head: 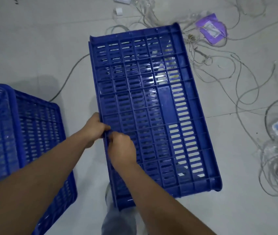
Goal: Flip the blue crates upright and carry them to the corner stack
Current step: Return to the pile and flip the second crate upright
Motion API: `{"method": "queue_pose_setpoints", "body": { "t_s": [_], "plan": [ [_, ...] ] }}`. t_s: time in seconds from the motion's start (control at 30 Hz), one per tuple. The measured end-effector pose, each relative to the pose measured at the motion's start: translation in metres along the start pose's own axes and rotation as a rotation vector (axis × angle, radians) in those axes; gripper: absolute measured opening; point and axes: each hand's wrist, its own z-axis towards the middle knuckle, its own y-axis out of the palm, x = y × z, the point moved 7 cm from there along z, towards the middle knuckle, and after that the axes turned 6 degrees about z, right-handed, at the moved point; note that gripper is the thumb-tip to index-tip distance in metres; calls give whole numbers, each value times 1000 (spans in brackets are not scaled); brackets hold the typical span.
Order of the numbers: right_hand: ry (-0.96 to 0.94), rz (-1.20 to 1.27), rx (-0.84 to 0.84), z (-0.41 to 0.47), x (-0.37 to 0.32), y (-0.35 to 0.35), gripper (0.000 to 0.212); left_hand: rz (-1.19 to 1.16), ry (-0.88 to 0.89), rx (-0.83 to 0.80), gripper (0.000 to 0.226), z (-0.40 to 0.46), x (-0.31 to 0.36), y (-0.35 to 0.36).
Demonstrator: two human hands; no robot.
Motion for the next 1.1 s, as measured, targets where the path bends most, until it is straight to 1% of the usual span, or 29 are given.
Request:
{"method": "queue_pose_setpoints", "body": {
  "t_s": [0.07,0.17,0.2,0.27,0.37,0.43,0.5,0.53,0.57,0.6,0.67,0.73,0.83,0.97,1.03,1.1],
  "plan": [
    [-27,-1,23,1,10,-17,22,-20,3,24,35,0,6,4],
    [-48,24,117,2,25,-55,27,-29,6,50,28,0,8,4],
    [-46,20,173,3,32,-72,27,-29,5,57,31,-2,7,4],
    [-42,12,337,4,46,-113,28,-9,6,115,46,-5,4,6],
    [57,9,580,8,79,-176,37,108,56,261,50,-19,4,13],
    [185,3,636,12,107,-208,47,132,109,360,54,-30,5,21],
    [366,90,567,20,138,-224,50,146,157,451,55,-38,4,27],
    [456,182,502,22,152,-223,45,132,155,484,54,-39,2,27],
    [535,300,431,23,163,-218,36,109,139,504,52,-39,0,27],
    [596,422,378,22,172,-210,31,87,120,519,50,-38,-3,27],
    [672,591,332,18,187,-196,35,71,84,541,47,-34,-7,24],
    [673,650,342,16,197,-188,38,52,74,557,46,-33,-7,21],
    [619,684,364,13,197,-191,34,-14,78,560,44,-32,-9,17],
    [567,569,371,9,191,-193,42,-55,47,571,46,-32,-14,13],
    [528,603,373,5,184,-187,42,-38,30,602,46,-35,-16,5],
    [485,678,345,1,173,-177,48,-8,17,627,46,-37,-19,-6]
  ]
}}
